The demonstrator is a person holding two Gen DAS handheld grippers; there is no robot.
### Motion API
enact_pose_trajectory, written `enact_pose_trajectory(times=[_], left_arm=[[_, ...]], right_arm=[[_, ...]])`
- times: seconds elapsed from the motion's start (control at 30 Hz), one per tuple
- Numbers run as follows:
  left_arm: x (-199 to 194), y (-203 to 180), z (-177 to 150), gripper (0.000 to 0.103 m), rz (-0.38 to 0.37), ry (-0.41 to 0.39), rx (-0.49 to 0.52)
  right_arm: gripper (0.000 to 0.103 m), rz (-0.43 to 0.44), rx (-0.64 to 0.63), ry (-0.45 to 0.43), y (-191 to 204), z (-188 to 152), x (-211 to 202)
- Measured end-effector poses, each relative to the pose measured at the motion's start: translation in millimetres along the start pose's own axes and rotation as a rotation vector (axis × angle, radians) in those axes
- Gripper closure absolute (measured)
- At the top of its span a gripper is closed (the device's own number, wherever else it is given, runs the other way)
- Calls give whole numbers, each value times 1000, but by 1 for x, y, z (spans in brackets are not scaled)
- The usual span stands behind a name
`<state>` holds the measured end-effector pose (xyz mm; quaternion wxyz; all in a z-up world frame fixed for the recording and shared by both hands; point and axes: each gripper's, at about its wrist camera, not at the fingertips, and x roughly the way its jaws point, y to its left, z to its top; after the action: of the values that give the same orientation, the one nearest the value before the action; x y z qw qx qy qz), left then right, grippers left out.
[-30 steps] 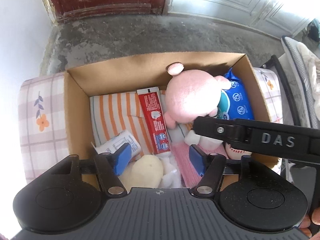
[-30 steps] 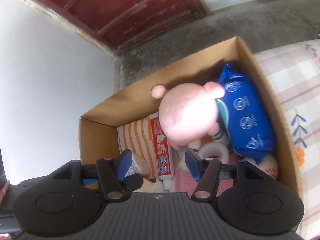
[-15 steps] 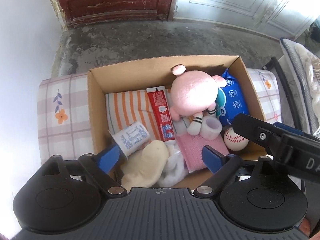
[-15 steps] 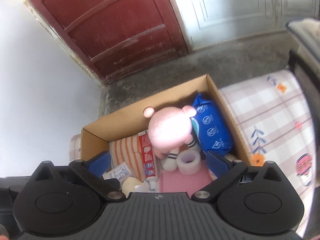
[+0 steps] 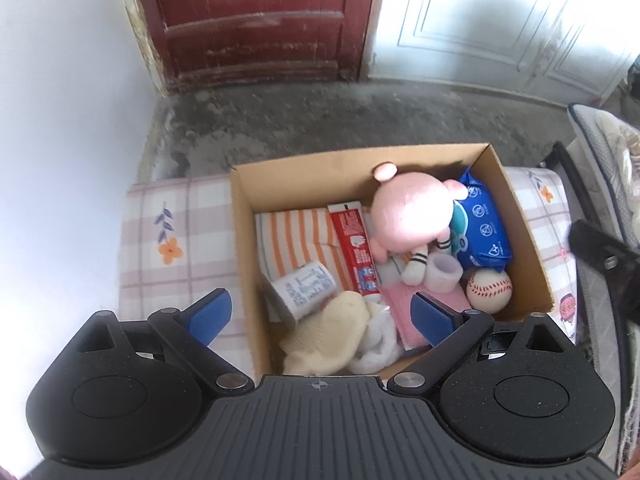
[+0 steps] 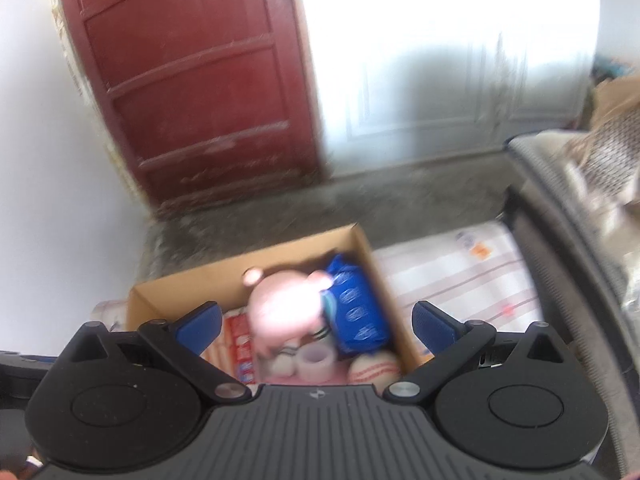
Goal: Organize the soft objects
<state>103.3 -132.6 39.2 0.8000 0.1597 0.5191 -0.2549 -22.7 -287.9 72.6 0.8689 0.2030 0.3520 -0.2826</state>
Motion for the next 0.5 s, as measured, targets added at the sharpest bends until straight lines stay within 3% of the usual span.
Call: enact_pose_trajectory(times=[0.33, 0.5], left_arm=[[-45, -6, -6, 0, 1, -119, 21], [-55, -21, -8, 0, 44, -147, 48]], right_arm=[[0, -107, 28, -157, -8, 6, -63], [0, -168, -10, -240, -6, 10, -90]])
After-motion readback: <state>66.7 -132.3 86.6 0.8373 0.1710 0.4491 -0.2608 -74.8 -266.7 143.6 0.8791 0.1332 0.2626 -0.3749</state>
